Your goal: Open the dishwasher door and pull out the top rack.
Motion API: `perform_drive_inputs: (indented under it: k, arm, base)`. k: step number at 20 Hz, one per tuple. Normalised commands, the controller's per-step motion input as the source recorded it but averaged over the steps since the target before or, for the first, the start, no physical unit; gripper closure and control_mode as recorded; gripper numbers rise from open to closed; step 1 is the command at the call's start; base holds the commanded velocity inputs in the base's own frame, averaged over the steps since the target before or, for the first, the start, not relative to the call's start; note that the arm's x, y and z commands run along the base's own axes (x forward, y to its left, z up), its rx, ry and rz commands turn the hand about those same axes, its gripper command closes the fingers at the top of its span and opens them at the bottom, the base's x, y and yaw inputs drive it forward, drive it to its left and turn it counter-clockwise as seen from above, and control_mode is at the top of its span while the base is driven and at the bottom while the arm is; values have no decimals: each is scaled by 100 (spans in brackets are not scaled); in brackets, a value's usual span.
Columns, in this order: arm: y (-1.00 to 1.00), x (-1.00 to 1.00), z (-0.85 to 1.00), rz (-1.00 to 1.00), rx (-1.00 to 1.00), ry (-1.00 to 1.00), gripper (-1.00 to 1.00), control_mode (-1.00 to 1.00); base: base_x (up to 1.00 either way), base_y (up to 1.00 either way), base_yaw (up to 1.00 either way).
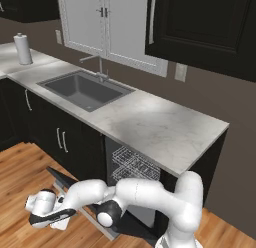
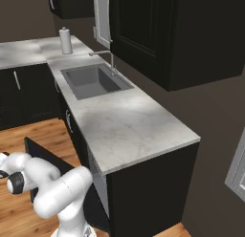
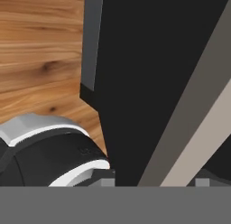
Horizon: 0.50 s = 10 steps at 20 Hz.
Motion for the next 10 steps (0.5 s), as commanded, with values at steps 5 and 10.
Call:
perform_drive_inputs:
  k: [5, 10]
  arm:
    - [5, -70, 99, 0, 15, 15, 100, -100]
    - [18, -97, 77, 0, 9, 8, -100, -100]
  base:
    - [0, 0, 0]
    - [0, 0, 0]
